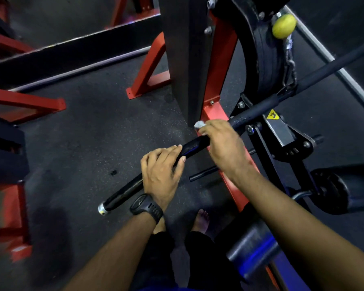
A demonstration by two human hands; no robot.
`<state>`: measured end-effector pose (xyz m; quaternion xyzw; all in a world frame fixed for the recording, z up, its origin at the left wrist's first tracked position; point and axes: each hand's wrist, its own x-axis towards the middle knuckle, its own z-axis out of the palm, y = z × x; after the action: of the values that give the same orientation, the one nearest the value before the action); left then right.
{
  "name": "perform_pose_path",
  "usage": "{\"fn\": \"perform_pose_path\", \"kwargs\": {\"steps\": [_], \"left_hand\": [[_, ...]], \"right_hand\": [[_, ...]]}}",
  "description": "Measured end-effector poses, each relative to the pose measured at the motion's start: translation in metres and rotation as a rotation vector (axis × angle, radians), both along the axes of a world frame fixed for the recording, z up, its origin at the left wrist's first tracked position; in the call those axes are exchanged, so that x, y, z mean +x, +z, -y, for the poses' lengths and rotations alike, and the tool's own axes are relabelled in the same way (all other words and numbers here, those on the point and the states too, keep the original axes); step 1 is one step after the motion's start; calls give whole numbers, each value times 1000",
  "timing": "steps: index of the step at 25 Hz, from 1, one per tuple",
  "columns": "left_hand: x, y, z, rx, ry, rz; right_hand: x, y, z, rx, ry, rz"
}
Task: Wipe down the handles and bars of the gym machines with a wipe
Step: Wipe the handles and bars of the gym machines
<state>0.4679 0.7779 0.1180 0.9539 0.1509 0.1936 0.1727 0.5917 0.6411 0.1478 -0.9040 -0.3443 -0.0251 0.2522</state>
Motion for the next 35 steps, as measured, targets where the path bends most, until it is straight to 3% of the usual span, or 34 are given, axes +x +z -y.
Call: {"fn": "perform_pose_path", "kwargs": {"steps": [3,6,10,13,16,20,23,26,29,30,33,35], "left_hand": [[-2,-2,-2,3,-40,17],[0,-3,-8,-7,-86,21],[3,-3,-9,-17,-122,27],[2,-4,-11,-28,-120,23],[4,-3,-14,-40,-133,5],[4,-2,-17,-65,-151,-26],[6,-1,-18,-66,-152,-49],[7,1,-18,-105,-130,-60],[10,3,-18,-130,-126,-60],[11,3,-19,-134,-130,-63],[11,3,-20,-138,-131,-65],[13,3,-21,-138,-140,-72]], "right_hand": [[-4,13,-6,-202,338,1],[30,24,3,-329,127,-55],[30,27,4,-388,214,-97],[32,33,2,-356,37,-126],[22,28,-4,-362,267,-70],[40,26,6,-389,-49,-60],[24,20,3,-375,135,38],[31,12,8,-253,-142,66],[7,-4,7,-197,-31,233],[-4,-10,6,-109,-80,223],[-37,-22,-12,323,-544,63],[-50,-24,-30,504,-666,-24]]}}
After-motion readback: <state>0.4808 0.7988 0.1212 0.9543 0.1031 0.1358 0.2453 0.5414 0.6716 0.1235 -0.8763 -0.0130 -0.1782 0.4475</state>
